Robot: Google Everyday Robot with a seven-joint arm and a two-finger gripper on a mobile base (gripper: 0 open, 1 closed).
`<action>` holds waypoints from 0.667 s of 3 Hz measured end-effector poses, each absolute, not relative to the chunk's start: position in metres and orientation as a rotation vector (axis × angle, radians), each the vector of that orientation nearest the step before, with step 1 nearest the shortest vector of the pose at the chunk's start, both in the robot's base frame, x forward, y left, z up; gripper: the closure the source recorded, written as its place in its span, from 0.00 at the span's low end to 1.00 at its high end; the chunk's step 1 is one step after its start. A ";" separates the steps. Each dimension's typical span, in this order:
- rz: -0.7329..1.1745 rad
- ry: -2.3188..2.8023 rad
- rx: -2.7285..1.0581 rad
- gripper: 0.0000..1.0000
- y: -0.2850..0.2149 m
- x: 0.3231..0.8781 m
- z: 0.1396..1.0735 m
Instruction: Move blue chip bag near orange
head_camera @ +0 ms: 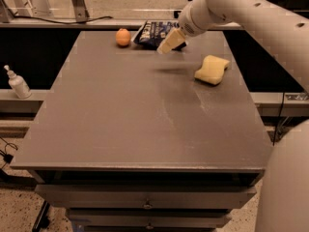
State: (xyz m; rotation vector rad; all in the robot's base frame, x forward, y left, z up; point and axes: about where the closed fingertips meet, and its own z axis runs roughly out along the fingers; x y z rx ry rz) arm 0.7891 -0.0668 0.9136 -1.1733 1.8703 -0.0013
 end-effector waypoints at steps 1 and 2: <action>0.049 1.803 -1.244 0.00 -0.081 0.762 0.924; 0.069 1.753 -1.321 0.00 -0.107 0.739 0.934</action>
Offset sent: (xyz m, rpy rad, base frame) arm -0.0846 -0.0822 0.0344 -0.0424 -0.0253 0.2539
